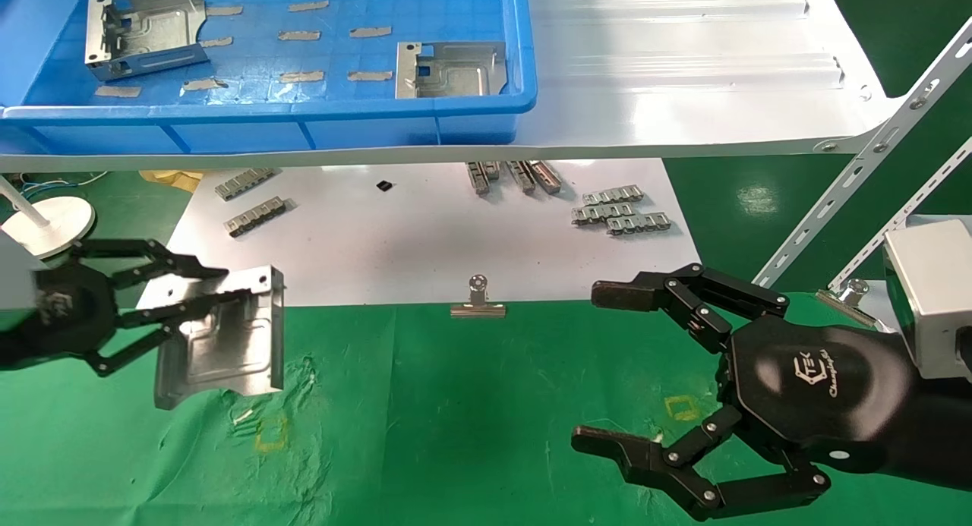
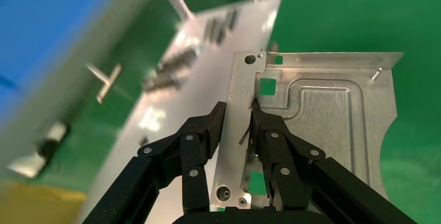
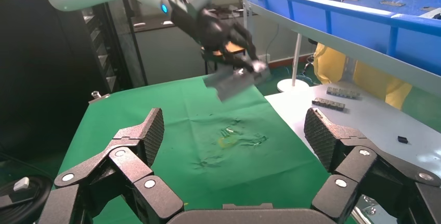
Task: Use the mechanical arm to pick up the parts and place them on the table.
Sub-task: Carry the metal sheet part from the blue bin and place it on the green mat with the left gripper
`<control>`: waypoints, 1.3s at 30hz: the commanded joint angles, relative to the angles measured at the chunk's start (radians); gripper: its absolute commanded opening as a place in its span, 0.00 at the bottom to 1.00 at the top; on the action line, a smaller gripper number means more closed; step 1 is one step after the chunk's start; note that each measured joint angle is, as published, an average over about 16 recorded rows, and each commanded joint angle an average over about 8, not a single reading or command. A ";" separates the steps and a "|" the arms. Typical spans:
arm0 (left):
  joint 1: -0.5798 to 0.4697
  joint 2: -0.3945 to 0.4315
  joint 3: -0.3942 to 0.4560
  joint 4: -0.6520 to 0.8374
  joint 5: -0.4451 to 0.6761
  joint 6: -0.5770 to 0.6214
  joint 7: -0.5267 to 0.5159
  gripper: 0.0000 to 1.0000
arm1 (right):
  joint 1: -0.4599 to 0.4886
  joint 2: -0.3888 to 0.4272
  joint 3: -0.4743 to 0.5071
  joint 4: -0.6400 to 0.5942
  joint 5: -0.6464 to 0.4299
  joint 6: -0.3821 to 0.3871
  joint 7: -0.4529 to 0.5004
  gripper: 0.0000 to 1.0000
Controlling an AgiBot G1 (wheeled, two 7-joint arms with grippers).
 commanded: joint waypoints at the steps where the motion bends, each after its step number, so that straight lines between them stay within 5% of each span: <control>1: 0.009 0.021 0.014 0.032 0.032 -0.018 0.046 0.00 | 0.000 0.000 0.000 0.000 0.000 0.000 0.000 1.00; 9: 0.002 0.064 0.064 0.115 0.130 -0.019 0.158 0.00 | 0.000 0.000 0.000 0.000 0.000 0.000 0.000 1.00; 17: -0.027 0.115 0.107 0.191 0.206 -0.057 0.122 0.01 | 0.000 0.000 0.000 0.000 0.000 0.000 0.000 1.00; 20: -0.024 0.127 0.111 0.210 0.211 -0.058 0.135 0.17 | 0.000 0.000 0.000 0.000 0.000 0.000 0.000 1.00; 25: -0.015 0.145 0.103 0.253 0.197 -0.067 0.159 0.77 | 0.000 0.000 0.000 0.000 0.000 0.000 0.000 1.00; 28: -0.020 0.154 0.104 0.275 0.197 -0.063 0.155 0.99 | 0.000 0.000 0.000 0.000 0.000 0.000 0.000 1.00; 39: -0.025 0.154 0.108 0.317 0.196 0.013 0.235 1.00 | 0.000 0.000 0.000 0.000 0.000 0.000 0.000 1.00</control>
